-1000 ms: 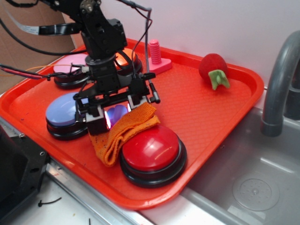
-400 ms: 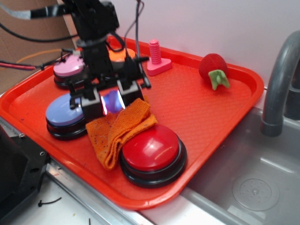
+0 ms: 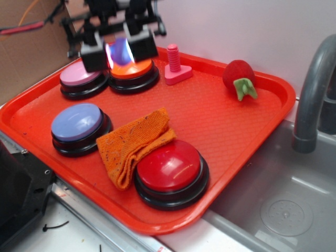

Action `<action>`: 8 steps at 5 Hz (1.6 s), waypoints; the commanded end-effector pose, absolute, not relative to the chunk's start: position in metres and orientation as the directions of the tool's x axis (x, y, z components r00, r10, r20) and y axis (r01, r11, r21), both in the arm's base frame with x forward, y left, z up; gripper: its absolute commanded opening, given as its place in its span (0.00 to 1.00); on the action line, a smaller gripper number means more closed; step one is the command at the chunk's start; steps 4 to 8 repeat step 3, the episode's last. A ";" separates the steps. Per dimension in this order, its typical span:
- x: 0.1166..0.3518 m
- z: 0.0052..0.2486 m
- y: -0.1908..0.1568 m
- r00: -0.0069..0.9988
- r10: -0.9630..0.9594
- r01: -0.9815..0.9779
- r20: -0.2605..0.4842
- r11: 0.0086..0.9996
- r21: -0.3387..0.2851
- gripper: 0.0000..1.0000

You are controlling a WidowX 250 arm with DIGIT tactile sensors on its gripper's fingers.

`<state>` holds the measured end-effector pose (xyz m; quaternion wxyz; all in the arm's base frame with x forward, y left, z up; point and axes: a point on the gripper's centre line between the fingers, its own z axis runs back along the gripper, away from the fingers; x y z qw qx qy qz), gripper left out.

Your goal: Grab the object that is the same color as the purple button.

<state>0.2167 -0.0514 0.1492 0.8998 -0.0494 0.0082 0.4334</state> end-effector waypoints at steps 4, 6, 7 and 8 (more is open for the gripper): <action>0.255 0.228 -0.042 0.974 0.190 -0.195 0.121 0.980 0.031 0.00; 0.255 0.228 -0.042 0.974 0.190 -0.195 0.121 0.980 0.031 0.00; 0.255 0.228 -0.042 0.974 0.190 -0.195 0.121 0.980 0.031 0.00; 0.255 0.228 -0.042 0.974 0.190 -0.195 0.121 0.980 0.031 0.00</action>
